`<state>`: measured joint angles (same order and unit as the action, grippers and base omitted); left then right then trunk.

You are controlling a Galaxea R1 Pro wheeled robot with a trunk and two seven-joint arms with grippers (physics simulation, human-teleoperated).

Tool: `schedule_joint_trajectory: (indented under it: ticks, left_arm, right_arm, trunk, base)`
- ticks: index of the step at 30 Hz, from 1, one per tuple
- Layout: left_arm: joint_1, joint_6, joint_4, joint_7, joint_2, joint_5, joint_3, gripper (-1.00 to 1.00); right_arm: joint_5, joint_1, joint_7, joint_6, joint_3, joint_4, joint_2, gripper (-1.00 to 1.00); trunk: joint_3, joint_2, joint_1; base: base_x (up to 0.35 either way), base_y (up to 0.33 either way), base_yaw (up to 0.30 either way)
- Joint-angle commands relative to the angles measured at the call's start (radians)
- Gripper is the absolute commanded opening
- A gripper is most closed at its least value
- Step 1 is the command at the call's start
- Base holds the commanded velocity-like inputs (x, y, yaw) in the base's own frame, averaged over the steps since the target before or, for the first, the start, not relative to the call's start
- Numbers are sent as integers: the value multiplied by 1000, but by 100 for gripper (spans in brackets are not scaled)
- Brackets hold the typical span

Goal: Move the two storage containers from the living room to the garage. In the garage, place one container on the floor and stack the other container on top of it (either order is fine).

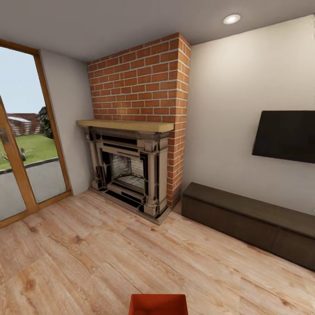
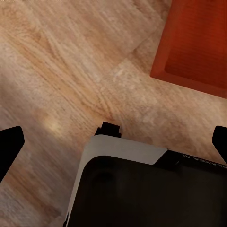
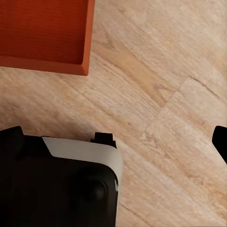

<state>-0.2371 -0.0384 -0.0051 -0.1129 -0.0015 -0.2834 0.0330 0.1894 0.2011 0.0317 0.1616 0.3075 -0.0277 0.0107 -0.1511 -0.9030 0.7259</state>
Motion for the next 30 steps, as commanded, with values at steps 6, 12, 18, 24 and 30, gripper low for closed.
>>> schedule_joint_trajectory:
  ticks: [6, 12, 18, 24, 30]
  left_arm:
    - [-1, -3, 0, -2, 0, -7, 4, 100]
    - [-1, -3, 0, -2, 0, -7, 4, 100]
    - [-1, -3, 0, -2, 0, -7, 4, 100]
    - [-1, -3, 0, -2, 0, -7, 4, 100]
    - [-1, -3, 0, -2, 1, -7, 4, 100]
  right_arm:
    - [10, 1, 1, 6, 8, -3, 0, 100]
    - [8, 1, 0, 6, 10, -3, 0, 100]
    - [3, 1, -1, 6, 11, -3, 1, 100]
    - [1, 1, -1, 4, 13, -3, 2, 100]
    - [7, 1, 0, -3, 10, -3, 0, 100]
  trunk:
    - [-1, -1, 0]
    - [-1, -1, 0]
    - [-1, -1, 0]
    - [-1, -1, 0]
    - [-1, -1, 0]
  base:
    - [0, 0, -89]
    - [0, 0, -14]
    - [0, 0, -1]
    - [0, 0, 0]
    - [0, 0, 0]
